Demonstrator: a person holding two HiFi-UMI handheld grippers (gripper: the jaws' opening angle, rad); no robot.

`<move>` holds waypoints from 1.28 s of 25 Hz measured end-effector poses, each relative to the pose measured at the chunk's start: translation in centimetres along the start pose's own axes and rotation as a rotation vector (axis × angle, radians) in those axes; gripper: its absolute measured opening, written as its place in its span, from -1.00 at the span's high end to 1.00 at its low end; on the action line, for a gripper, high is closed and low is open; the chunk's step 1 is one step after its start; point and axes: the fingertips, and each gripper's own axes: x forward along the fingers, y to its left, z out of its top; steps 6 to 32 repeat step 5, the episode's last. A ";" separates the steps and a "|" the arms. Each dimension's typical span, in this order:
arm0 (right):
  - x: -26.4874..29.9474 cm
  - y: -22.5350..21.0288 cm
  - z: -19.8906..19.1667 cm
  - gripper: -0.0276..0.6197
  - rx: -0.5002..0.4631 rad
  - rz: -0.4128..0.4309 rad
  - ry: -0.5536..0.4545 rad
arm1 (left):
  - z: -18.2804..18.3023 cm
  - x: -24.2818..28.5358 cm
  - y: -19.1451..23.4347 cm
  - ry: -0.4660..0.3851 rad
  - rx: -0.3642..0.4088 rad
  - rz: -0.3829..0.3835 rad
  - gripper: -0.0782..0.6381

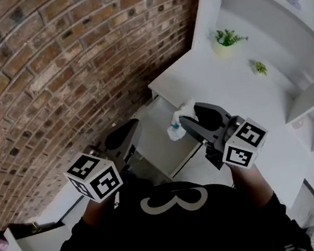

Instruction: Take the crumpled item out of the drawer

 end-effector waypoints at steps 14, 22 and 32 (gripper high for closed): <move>0.5 -0.6 0.2 0.44 -0.001 0.004 -0.001 | 0.3 0.7 0.6 -0.001 0.003 -0.008 0.77; 0.5 -0.6 0.2 0.44 -0.001 0.004 -0.001 | 0.3 0.7 0.6 -0.001 0.003 -0.008 0.77; 0.5 -0.6 0.2 0.44 -0.001 0.004 -0.001 | 0.3 0.7 0.6 -0.001 0.003 -0.008 0.77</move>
